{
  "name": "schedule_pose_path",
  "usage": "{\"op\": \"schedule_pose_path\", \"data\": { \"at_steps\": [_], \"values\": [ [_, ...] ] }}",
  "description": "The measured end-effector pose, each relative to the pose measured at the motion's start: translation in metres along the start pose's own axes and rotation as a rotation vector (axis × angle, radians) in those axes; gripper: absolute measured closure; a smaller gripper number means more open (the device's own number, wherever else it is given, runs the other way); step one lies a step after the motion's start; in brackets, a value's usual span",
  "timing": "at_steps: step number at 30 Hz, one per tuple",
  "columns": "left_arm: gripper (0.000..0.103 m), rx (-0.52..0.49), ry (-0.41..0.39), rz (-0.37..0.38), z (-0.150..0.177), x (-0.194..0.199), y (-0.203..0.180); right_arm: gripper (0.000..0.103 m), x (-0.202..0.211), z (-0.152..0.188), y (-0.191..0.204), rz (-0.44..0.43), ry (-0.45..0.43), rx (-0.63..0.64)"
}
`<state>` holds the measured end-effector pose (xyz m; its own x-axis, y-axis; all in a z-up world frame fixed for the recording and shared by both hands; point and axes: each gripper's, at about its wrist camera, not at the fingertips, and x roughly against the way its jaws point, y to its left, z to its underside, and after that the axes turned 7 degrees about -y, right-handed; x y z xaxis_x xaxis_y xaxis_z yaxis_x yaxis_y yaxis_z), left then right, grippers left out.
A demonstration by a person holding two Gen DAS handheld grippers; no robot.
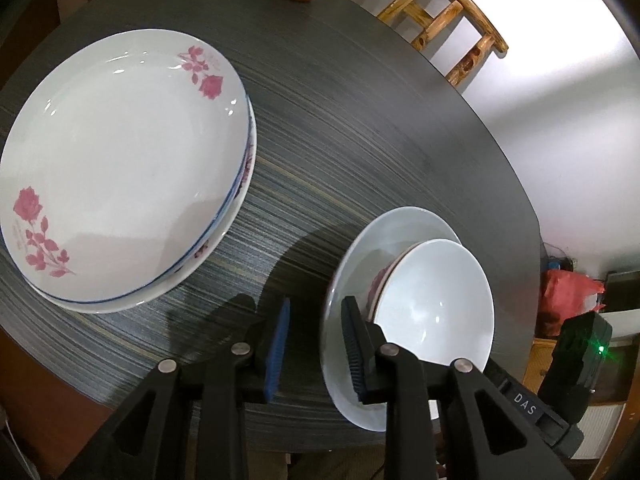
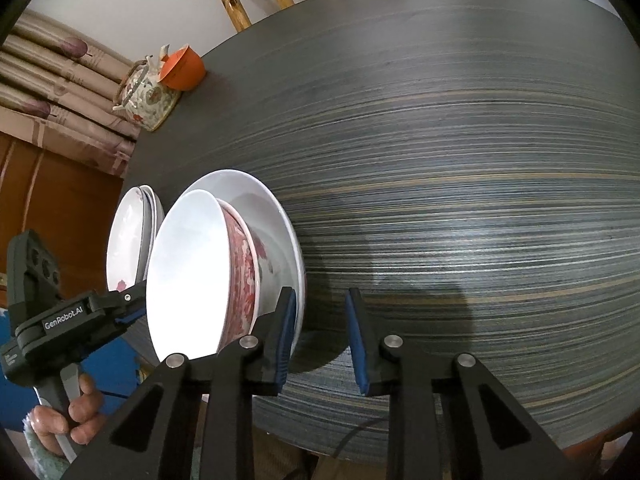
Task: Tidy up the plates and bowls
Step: 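Grip the rim of the nested bowl stack with both tools, then lift the nested bowl stack with both tools and carry it toward the plate stack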
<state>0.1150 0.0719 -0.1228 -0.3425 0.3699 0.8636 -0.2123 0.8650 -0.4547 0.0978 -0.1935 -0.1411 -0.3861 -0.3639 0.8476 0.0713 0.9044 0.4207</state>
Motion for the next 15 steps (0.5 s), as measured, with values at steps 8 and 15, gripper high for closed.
{"op": "schedule_pose_path", "data": {
  "at_steps": [8, 15],
  "values": [
    [0.086, -0.029, -0.005, 0.005, -0.001, 0.001, -0.007, 0.090, -0.007, -0.003, 0.004, -0.006, 0.005, 0.024],
    [0.087, -0.062, 0.003, 0.011, -0.001, -0.003, -0.017, 0.093, -0.007, -0.008, 0.001, 0.005, -0.006, 0.018]
  ]
}}
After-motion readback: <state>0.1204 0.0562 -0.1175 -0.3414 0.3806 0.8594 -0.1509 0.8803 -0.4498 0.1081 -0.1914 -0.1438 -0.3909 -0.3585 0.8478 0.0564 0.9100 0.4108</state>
